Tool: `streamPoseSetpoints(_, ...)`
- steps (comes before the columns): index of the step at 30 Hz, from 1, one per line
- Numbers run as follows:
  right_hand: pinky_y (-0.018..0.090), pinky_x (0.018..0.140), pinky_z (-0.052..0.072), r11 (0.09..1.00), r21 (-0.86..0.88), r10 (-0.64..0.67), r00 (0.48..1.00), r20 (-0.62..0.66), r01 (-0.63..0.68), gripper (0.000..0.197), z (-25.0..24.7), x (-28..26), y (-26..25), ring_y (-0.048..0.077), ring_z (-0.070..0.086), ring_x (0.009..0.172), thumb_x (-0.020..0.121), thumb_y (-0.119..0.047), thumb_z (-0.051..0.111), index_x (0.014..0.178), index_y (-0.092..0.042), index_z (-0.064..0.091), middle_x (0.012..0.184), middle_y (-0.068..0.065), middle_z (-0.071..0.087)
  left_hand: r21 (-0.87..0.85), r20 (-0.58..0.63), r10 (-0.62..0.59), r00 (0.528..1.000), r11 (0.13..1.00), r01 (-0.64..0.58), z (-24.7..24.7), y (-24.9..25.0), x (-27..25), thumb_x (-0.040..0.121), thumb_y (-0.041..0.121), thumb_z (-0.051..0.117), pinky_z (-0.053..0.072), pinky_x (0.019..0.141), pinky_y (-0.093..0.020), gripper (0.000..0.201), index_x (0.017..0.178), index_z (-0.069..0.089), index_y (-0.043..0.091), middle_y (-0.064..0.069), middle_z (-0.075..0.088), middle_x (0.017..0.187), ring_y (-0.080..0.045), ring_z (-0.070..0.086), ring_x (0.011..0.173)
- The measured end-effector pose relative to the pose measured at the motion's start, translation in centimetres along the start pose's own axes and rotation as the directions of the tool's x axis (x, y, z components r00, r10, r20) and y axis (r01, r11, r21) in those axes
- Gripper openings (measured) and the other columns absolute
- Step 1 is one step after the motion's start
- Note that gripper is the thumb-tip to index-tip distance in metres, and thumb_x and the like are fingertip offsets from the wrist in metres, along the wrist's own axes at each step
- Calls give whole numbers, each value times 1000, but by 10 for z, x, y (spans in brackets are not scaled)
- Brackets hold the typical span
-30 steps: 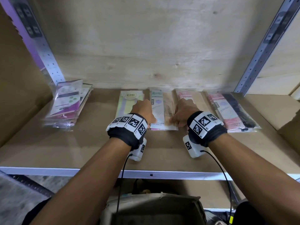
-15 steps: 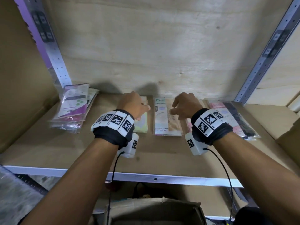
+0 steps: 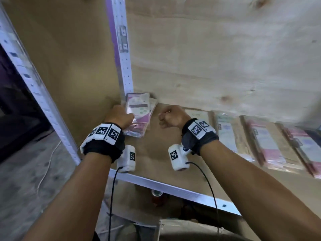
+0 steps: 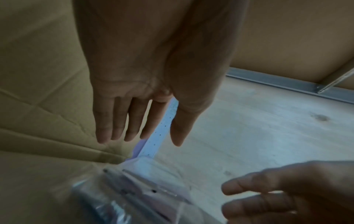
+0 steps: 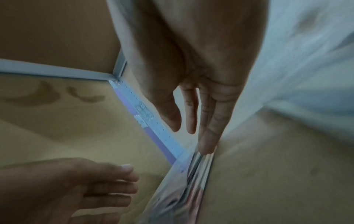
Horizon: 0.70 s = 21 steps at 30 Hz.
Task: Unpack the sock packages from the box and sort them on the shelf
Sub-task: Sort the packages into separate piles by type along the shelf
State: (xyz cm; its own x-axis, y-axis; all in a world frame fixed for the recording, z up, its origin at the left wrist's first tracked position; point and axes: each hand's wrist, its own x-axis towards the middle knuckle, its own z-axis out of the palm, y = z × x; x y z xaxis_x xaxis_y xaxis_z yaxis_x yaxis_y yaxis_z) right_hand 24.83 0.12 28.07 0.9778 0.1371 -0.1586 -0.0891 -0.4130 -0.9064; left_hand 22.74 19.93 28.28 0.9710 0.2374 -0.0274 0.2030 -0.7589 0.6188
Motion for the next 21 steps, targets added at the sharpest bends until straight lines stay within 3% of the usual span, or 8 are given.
streamPoseSetpoints(2,37,59,54,999,37,0,1000,9,-1,18,21,7,-2,22,50,52,93,4,59,79,-7,55,67,13,51,14,61,10,998,1000,-11,3,-10,2,92,28,62,52,89,-36,41,123,65,2,-17,69,117,-34,66,99)
streamPoseSetpoints(3,35,56,48,998,54,-14,1000,9,14,24,30,9,-2,20,46,51,92,5,59,73,-8,52,67,14,46,21,82,29,996,999,-31,5,-13,2,92,28,63,50,84,-31,43,127,63,4,-12,71,113,-28,66,93)
streamPoseSetpoints(6,37,61,50,999,32,-37,999,-16,38,29,47,10,2,22,51,53,89,4,63,64,-9,53,66,15,50,32,98,85,992,996,-89,8,-19,2,89,19,64,39,61,-20,32,119,67,8,6,66,81,-8,56,67)
streamPoseSetpoints(9,27,50,47,998,47,-30,995,-97,34,25,45,7,7,21,54,52,87,7,63,73,-11,52,62,9,55,20,144,95,985,995,-98,5,-22,3,89,2,60,46,77,-24,32,119,68,12,-2,69,104,-19,62,91)
streamPoseSetpoints(12,23,39,38,979,203,40,996,-75,-24,18,30,-1,11,18,51,39,93,9,49,86,-7,48,50,10,56,52,168,157,973,984,-168,7,-26,-1,89,5,67,48,86,-23,39,126,63,17,-10,59,130,-25,60,108)
streamPoseSetpoints(15,26,48,38,959,284,35,995,-94,-7,19,15,-13,11,18,48,48,90,14,55,101,-1,56,63,14,55,130,193,215,957,962,-242,15,-25,-8,88,9,69,42,109,-37,56,141,53,18,-14,47,145,-33,52,128)
streamPoseSetpoints(17,23,49,38,934,356,20,997,-74,8,22,3,-24,10,16,47,53,89,14,57,103,-1,59,72,14,55,78,166,261,951,958,-276,19,-19,-14,87,7,71,40,112,-42,56,139,53,18,-17,42,149,-36,46,133)
streamPoseSetpoints(21,18,46,40,825,565,14,999,-34,8,16,-28,-46,1,15,48,55,92,11,56,99,-1,62,73,12,58,75,-71,468,881,883,-463,17,8,-32,80,18,80,29,111,-21,39,119,71,17,-9,53,129,-25,46,128)
